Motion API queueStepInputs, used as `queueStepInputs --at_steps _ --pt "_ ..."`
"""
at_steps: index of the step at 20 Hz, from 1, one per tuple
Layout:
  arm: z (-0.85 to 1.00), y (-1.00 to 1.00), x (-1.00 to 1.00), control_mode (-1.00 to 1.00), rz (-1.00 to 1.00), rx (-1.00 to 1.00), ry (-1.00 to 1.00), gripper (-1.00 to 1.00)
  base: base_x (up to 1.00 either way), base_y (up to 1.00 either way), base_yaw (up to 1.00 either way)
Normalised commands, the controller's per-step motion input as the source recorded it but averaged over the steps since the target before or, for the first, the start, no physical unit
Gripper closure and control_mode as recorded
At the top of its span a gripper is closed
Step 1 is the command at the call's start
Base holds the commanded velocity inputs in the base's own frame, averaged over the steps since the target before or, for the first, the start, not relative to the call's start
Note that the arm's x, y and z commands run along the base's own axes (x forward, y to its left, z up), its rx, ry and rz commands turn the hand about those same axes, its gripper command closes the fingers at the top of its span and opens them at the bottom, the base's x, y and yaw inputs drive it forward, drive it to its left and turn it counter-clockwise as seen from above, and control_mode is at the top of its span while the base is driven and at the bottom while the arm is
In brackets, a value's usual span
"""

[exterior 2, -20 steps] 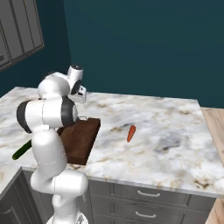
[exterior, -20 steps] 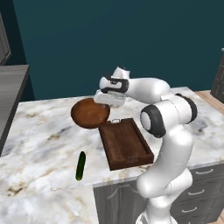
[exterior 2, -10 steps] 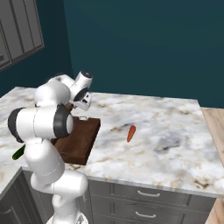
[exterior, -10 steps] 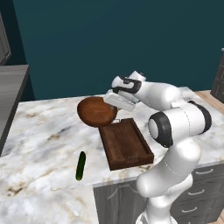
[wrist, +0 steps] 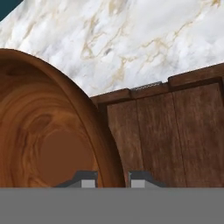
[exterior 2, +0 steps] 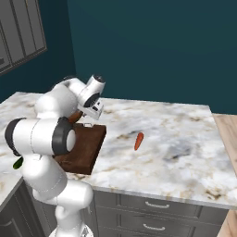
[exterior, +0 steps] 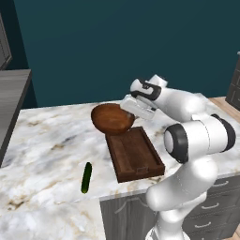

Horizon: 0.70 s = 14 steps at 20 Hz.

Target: Place the two vegetables and bowl onto the tray for setting up a vegetable dip station.

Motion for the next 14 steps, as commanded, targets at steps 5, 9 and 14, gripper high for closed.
queueStepInputs --at_steps 5,9,14 --pt "0.05 -0.32 -0.27 -1.0 0.0 0.0 0.0 1.0 0.0 0.0 0.0" --pt "0.0 -0.32 -0.35 -1.0 0.0 0.0 0.0 1.0 0.0 0.0 0.0" --pt "0.0 -0.28 -0.22 -1.0 -0.01 -0.03 0.04 1.0 0.0 0.0 0.0"
